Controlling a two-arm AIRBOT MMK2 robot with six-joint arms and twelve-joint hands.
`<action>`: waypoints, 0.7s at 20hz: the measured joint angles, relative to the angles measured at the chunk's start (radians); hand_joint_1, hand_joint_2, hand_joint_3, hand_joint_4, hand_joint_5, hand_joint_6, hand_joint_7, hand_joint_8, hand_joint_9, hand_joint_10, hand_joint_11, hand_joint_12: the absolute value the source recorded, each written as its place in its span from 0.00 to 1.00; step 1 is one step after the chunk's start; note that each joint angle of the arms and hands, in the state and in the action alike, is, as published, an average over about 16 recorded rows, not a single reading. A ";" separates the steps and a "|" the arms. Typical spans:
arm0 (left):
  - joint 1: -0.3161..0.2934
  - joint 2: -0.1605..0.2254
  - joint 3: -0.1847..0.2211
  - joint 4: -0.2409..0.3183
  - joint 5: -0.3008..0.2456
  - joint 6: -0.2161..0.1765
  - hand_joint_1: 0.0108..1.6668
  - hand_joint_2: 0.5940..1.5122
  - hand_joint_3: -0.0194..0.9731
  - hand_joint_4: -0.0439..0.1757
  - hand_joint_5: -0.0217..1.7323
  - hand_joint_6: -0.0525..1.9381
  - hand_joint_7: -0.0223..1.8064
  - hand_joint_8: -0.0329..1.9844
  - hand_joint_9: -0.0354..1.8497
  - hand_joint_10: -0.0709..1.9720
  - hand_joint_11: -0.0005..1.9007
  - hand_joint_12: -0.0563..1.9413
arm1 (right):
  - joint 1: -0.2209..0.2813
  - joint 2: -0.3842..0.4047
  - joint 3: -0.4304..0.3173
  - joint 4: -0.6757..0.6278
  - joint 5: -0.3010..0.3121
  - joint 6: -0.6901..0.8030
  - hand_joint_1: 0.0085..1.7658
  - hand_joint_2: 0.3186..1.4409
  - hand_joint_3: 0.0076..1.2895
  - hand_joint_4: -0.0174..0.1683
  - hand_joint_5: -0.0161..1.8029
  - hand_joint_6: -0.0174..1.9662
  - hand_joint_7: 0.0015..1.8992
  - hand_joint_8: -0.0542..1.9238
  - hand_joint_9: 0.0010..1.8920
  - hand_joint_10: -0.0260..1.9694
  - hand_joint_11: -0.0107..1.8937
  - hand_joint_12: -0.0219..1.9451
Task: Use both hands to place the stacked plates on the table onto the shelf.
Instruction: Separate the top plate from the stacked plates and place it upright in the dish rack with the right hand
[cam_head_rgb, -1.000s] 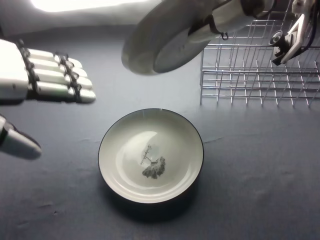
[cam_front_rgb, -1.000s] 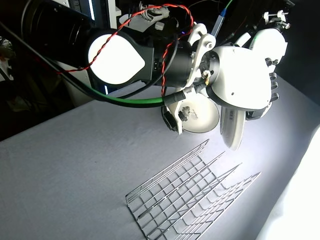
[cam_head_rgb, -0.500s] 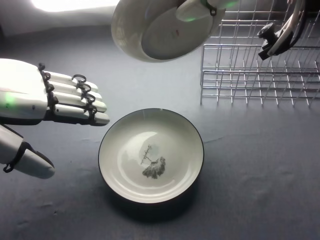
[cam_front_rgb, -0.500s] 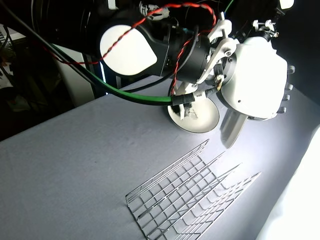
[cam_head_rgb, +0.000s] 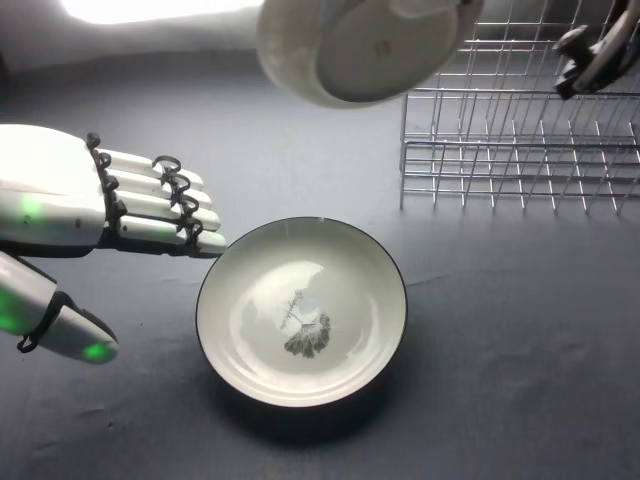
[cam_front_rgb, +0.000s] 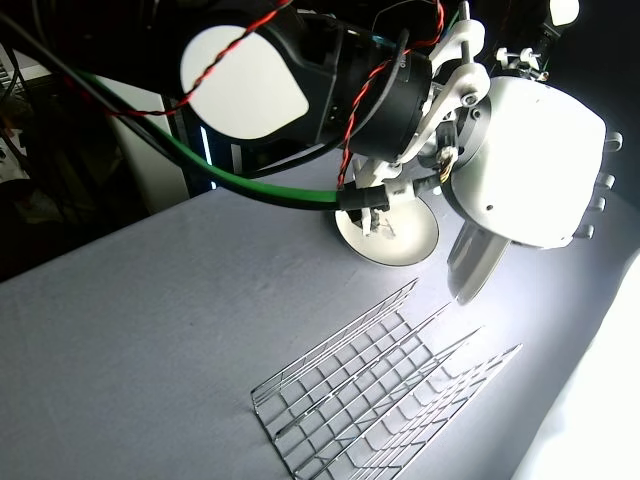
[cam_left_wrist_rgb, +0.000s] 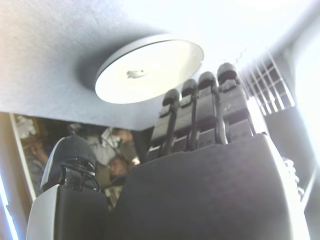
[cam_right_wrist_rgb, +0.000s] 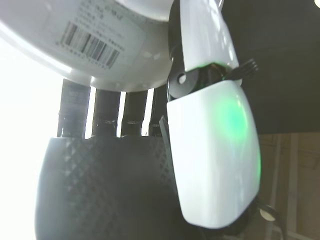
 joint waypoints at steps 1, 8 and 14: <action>0.002 -0.001 -0.001 0.000 0.002 0.001 0.00 0.64 0.04 0.23 0.03 0.03 0.02 0.02 0.03 0.04 0.01 0.03 | 0.001 0.007 0.000 -0.001 -0.003 0.000 0.78 0.58 0.00 0.07 0.52 0.50 0.55 0.47 0.53 0.54 0.51 0.67; 0.020 -0.006 -0.005 -0.002 0.017 0.005 0.00 0.64 0.04 0.23 0.03 0.03 0.02 0.02 0.03 0.04 0.01 0.03 | -0.007 0.064 0.002 -0.024 -0.011 -0.001 0.78 0.60 0.00 0.05 0.51 0.50 0.55 0.47 0.53 0.55 0.51 0.68; 0.037 -0.014 -0.011 -0.003 0.036 0.005 0.00 0.64 0.03 0.23 0.03 0.03 0.02 0.02 0.03 0.04 0.01 0.03 | -0.039 0.101 0.014 -0.057 0.005 0.001 0.78 0.61 0.00 0.05 0.50 0.51 0.55 0.46 0.53 0.55 0.52 0.66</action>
